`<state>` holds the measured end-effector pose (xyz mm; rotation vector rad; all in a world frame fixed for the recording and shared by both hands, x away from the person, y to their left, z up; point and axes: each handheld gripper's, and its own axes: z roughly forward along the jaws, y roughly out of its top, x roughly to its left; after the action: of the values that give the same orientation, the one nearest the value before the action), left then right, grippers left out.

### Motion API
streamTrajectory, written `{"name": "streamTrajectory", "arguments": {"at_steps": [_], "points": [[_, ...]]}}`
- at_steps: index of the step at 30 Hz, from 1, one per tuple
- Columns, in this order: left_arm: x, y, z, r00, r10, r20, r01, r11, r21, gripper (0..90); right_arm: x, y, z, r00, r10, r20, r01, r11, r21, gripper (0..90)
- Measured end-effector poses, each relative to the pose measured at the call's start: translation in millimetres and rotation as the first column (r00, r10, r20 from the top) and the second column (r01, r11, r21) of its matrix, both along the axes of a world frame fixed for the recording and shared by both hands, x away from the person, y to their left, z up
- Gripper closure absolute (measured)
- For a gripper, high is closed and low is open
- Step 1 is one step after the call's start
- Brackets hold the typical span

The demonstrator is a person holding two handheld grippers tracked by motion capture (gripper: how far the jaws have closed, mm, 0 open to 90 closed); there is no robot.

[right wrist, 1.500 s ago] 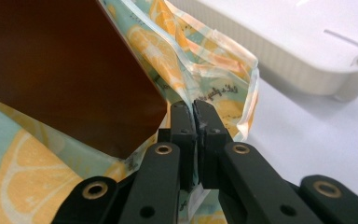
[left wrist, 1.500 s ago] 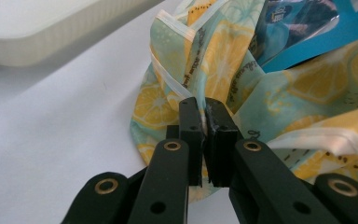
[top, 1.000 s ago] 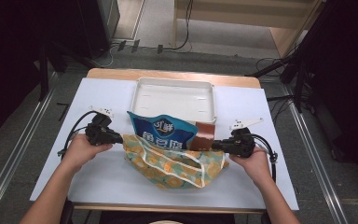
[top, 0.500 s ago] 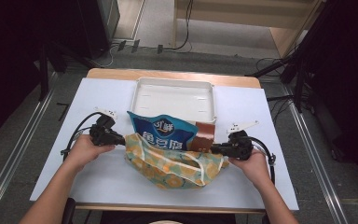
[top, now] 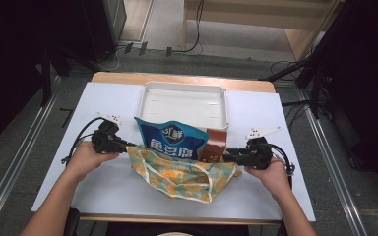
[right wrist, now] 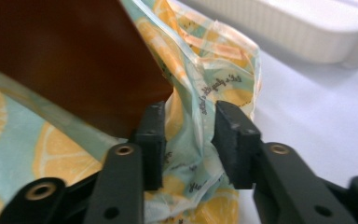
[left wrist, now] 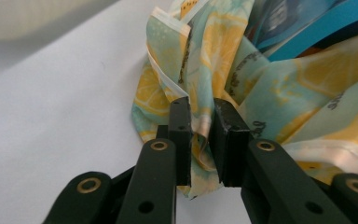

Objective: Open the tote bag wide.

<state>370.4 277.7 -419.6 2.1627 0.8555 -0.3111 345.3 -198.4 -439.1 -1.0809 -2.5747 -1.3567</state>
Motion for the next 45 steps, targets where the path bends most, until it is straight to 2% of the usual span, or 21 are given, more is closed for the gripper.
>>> {"name": "streamTrajectory", "arguments": {"at_steps": [3, 6, 7, 8, 10, 13, 14, 16, 17, 19, 20, 23, 26, 28, 32, 40, 45], "points": [[-2.5, 4.1, 7.6, 0.9997, 0.012, 0.019, -0.012, 0.9998, -0.017, 74.6, -3.8, -5.2, 7.4, 0.9995, -0.011, 0.031, 0.01, 1.0, 0.014, 58.8], [-5.6, 7.4, 14.2, 0.999, 0.028, 0.035, -0.027, 0.9989, -0.039, 66.4, -7.2, -10.7, 18.8, 0.9975, -0.033, 0.063, 0.031, 0.999, 0.028, 57.2], [-7.5, 9.4, 20.2, 0.9986, 0.023, 0.048, -0.022, 0.9993, -0.03, 65.6, -7.9, -11.3, 21.8, 0.9971, -0.033, 0.069, 0.031, 0.999, 0.028, 57.3], [-7.5, 9.4, 20.2, 0.9986, 0.023, 0.048, -0.022, 0.9993, -0.03, 64.8, -9.3, -11.3, 25.0, 0.9966, -0.036, 0.074, 0.034, 0.999, 0.028, 57.8], [-10.6, 11.3, 29.9, 0.9963, 0.018, 0.084, -0.018, 0.9998, -0.005, 63.8, -10.4, -11.3, 28.2, 0.9962, -0.033, 0.081, 0.031, 0.999, 0.031, 58.2], [-12.8, 17.7, 41.9, 0.9942, 0.033, 0.103, -0.03, 0.9991, -0.029, 60.3, -13.4, -10.7, 37.9, 0.9944, -0.021, 0.104, 0.017, 0.999, 0.037, 59.3], [-14.2, 19.2, 45.4, 0.9936, 0.036, 0.107, -0.033, 0.9991, -0.028, 58.4, -16.4, -11.4, 46.3, 0.9934, -0.029, 0.111, 0.024, 0.999, 0.048, 59.6], [-17.5, 20.8, 52.1, 0.9915, 0.035, 0.125, -0.033, 0.9993, -0.019, 58.1, -16.9, -12.0, 49.0, 0.9927, -0.026, 0.118, 0.019, 0.998, 0.054, 60.3], [-19.5, 21.1, 55.6, 0.9902, 0.032, 0.136, -0.029, 0.9994, -0.019, 57.3, -20.6, -12.3, 58.1, 0.9914, -0.03, 0.127, 0.023, 0.998, 0.058, 62.4], [-24.0, 20.4, 63.5, 0.9874, 0.025, 0.156, -0.022, 0.9995, -0.021, 57.2, -21.3, -12.3, 60.8, 0.9912, -0.028, 0.13, 0.02, 0.998, 0.061, 63.4], [-25.6, 19.4, 66.5, 0.986, 0.02, 0.166, -0.017, 0.9997, -0.02, 56.6, -24.8, -11.3, 67.5, 0.9905, -0.022, 0.135, 0.014, 0.998, 0.064, 65.3], [-31.2, 13.4, 77.7, 0.9813, 0.002, 0.193, 0.001, 0.9999, -0.016, 56.5, -28.0, -8.7, 72.3, 0.9904, -0.014, 0.137, 0.005, 0.998, 0.064, 66.5], [-33.9, 4.7, 84.1, 0.9804, -0.024, 0.196, 0.031, 0.9989, -0.035, 56.3, -33.1, -2.8, 76.3, 0.9911, 0.011, 0.133, -0.018, 0.999, 0.051, 69.0], [-34.0, -0.5, 84.1, 0.9809, -0.04, 0.19, 0.049, 0.998, -0.041, 55.9, -37.0, 2.8, 77.8, 0.9904, 0.036, 0.134, -0.041, 0.998, 0.038, 68.9], [-31.8, -11.4, 79.3, 0.9825, -0.067, 0.174, 0.071, 0.9973, -0.019, 53.2, -44.6, 9.7, 78.8, 0.9883, 0.065, 0.138, -0.069, 0.997, 0.023, 67.4], [-25.6, -26.0, 58.2, 0.9848, -0.095, 0.145, 0.095, 0.9954, 0.009, 46.5, -51.3, 15.6, 68.0, 0.9862, 0.106, 0.128, -0.108, 0.994, 0.011, 61.0], [-23.5, -29.0, 45.5, 0.9876, -0.106, 0.116, 0.104, 0.9943, 0.025, 45.2, -52.8, 19.0, 62.7, 0.9835, 0.131, 0.126, -0.134, 0.991, 0.016, 50.6]]}}
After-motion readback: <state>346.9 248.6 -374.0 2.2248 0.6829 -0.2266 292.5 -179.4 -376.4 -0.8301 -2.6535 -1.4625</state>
